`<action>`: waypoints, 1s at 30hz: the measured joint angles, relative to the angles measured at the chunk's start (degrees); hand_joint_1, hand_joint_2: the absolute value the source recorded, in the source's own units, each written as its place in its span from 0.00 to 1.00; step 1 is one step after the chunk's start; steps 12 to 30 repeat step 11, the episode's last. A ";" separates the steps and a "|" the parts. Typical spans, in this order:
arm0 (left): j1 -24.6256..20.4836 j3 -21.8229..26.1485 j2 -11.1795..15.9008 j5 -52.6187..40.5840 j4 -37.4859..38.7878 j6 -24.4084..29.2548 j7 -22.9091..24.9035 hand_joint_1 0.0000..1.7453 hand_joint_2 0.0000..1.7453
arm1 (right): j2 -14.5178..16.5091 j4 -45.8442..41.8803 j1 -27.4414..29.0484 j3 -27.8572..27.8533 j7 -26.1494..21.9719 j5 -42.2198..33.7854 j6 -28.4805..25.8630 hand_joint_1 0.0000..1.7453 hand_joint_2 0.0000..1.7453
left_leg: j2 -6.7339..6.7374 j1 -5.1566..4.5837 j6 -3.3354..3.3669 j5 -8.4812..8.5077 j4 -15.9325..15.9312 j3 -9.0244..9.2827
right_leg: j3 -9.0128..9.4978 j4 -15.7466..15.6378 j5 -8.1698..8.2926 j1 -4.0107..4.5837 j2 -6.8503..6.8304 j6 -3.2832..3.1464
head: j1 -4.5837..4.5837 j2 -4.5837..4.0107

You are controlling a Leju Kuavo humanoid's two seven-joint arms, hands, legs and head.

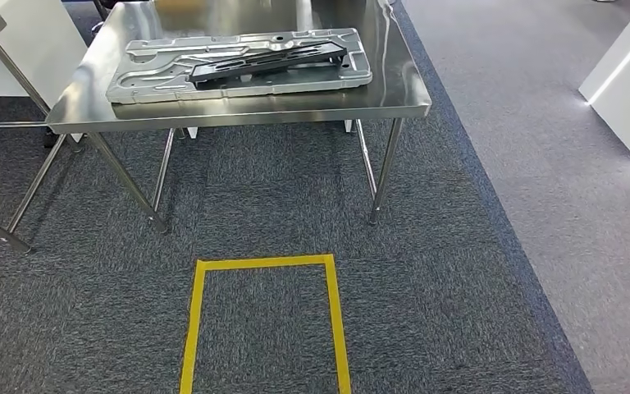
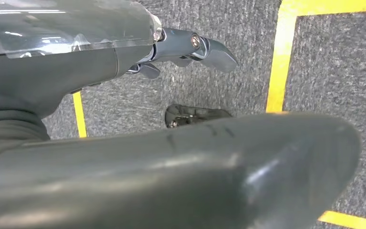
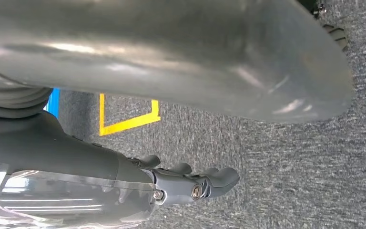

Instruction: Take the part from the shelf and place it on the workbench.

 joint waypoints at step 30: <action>-0.08 0.00 0.05 -0.16 0.00 0.27 0.21 0.00 0.00 | 0.11 0.15 0.11 0.00 0.10 -0.02 -0.19 0.00 1.00 | 0.13 -0.34 2.76 1.18 -0.89 -0.94 | -8.09 17.30 -7.73 -0.49 0.09 2.59 | 0.00 0.00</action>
